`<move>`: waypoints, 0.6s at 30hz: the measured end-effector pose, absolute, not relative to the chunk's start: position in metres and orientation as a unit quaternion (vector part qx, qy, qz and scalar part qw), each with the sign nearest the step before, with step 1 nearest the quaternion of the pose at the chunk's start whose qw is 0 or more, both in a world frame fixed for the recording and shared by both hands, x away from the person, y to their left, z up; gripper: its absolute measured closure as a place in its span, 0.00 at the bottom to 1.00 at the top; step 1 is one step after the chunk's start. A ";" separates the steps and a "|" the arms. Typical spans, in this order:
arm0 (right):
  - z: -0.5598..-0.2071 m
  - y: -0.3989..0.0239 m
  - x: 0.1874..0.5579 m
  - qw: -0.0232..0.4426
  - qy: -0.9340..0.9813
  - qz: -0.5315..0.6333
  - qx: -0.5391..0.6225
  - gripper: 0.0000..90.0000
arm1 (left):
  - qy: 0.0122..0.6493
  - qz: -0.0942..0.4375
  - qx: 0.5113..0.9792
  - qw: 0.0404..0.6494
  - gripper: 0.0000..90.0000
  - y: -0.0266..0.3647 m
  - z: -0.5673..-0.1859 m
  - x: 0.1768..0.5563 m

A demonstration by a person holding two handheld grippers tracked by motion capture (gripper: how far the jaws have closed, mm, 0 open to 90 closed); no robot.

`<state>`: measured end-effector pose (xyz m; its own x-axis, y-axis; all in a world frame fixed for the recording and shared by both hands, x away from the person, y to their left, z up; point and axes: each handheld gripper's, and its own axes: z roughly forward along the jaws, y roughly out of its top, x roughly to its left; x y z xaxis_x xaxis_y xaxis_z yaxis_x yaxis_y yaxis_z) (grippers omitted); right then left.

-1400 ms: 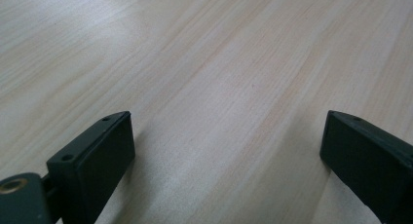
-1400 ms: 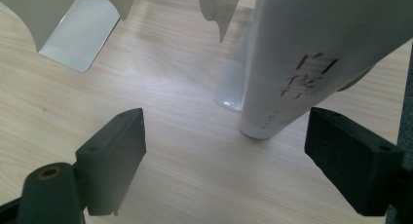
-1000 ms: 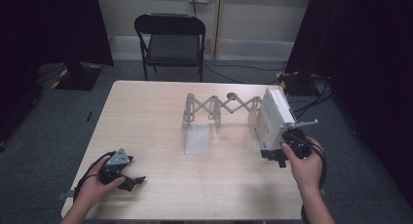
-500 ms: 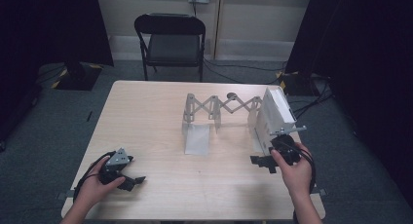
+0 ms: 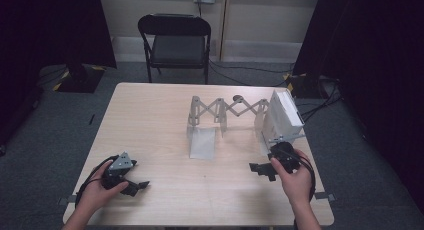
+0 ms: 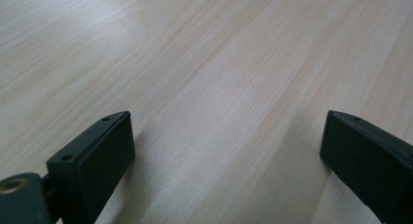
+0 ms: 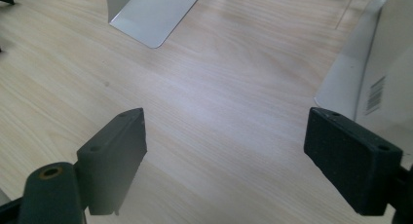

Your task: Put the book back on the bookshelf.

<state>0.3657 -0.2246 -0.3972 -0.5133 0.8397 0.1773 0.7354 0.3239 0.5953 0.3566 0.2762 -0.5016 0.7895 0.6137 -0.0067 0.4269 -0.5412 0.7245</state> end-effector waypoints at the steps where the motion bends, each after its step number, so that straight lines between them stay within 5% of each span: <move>1: -0.398 -0.224 0.366 0.084 0.808 0.320 0.487 0.18 | 0.299 0.125 0.869 0.374 0.06 0.276 -0.502 0.357; 18: -0.411 -0.207 0.367 0.075 0.813 0.329 0.474 0.18 | 0.299 0.125 0.869 0.374 0.06 0.276 -0.502 0.357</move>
<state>0.3667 -0.2070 -0.4115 -0.5397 0.8201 0.1901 0.7217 0.3345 0.6060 0.3567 0.2762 -0.5016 0.7899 0.6132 -0.0066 0.4268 -0.5420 0.7239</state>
